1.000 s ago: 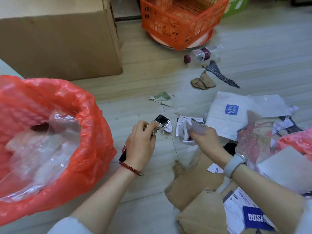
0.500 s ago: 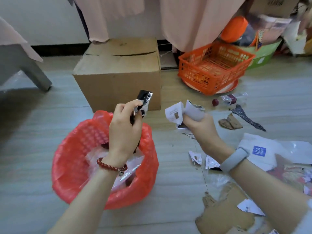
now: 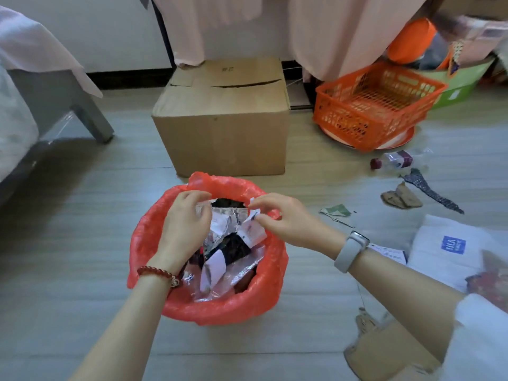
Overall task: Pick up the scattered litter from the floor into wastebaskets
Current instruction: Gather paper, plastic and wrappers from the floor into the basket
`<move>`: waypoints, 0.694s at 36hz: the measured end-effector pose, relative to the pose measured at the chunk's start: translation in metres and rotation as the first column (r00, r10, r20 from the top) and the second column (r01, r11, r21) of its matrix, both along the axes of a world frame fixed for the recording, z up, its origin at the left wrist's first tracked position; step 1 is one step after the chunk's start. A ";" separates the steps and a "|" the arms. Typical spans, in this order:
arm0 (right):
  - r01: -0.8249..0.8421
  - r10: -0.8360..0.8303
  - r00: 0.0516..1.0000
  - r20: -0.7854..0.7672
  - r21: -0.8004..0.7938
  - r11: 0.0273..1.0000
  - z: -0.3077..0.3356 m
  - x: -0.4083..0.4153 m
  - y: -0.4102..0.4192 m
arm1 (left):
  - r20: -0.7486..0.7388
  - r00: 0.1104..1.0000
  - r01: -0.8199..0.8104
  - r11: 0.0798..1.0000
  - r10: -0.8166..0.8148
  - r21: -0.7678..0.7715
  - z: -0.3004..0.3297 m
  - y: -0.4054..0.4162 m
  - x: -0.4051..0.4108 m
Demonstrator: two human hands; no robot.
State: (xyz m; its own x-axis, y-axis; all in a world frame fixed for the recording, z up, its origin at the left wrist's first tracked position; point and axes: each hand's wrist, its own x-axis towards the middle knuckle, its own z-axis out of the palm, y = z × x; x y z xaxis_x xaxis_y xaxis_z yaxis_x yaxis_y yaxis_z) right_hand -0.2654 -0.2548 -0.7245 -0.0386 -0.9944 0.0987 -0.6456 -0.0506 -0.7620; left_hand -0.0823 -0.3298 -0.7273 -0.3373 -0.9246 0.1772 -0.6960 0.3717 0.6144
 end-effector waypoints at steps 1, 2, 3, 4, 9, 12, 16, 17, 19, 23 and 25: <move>0.045 -0.044 0.998 0.037 -0.022 0.999 0.001 -0.005 0.003 | -0.030 0.999 0.014 1.000 -0.014 -0.016 0.003 0.003 -0.008; 0.080 -0.078 0.995 0.066 -0.034 0.996 0.002 -0.011 0.006 | -0.055 0.998 0.031 0.999 -0.033 -0.041 0.005 0.006 -0.017; 0.108 -0.104 0.991 0.081 -0.040 0.993 0.003 -0.017 0.009 | -0.067 0.996 0.052 0.996 -0.056 -0.066 0.007 0.010 -0.025; 0.131 -0.127 0.988 0.091 -0.038 0.991 0.003 -0.023 0.013 | -0.070 0.994 0.079 0.993 -0.085 -0.088 0.007 0.014 -0.034; 0.239 -0.244 0.964 0.109 0.062 0.969 -0.001 -0.066 0.051 | -0.069 0.953 0.286 0.951 -0.295 -0.116 -0.005 0.049 -0.087; 0.314 -0.324 0.945 0.046 0.152 0.937 -0.011 -0.101 0.087 | -0.036 0.889 0.451 0.887 -0.457 -0.100 -0.018 0.079 -0.127; 0.460 -0.464 0.885 -0.047 0.249 0.852 -0.028 -0.150 0.148 | 0.020 0.802 0.595 0.802 -0.597 0.043 -0.041 0.119 -0.185; 0.501 -0.501 0.862 -0.073 0.267 0.823 -0.035 -0.162 0.165 | 0.059 0.775 0.624 0.777 -0.629 0.084 -0.048 0.129 -0.199; 0.577 -0.575 0.811 -0.107 0.304 0.758 -0.050 -0.181 0.200 | 0.129 0.706 0.678 0.717 -0.696 0.160 -0.064 0.147 -0.225; 0.637 -0.598 0.767 -0.231 0.387 0.667 -0.081 -0.202 0.274 | 0.312 0.482 0.783 0.562 -0.819 0.265 -0.102 0.183 -0.270; 0.634 -0.575 0.768 -0.281 0.457 0.624 -0.101 -0.204 0.309 | 0.369 0.343 0.817 0.468 -0.864 0.336 -0.122 0.203 -0.286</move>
State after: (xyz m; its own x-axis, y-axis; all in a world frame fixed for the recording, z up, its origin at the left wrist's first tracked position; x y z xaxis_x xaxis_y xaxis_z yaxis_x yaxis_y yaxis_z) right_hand -0.4689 0.0541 -0.8260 -0.6686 -0.6505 -0.3603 -0.4614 0.7429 -0.4850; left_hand -0.3685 -0.1265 -0.8496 -0.9534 -0.1081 -0.2818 -0.2193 0.8898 0.4003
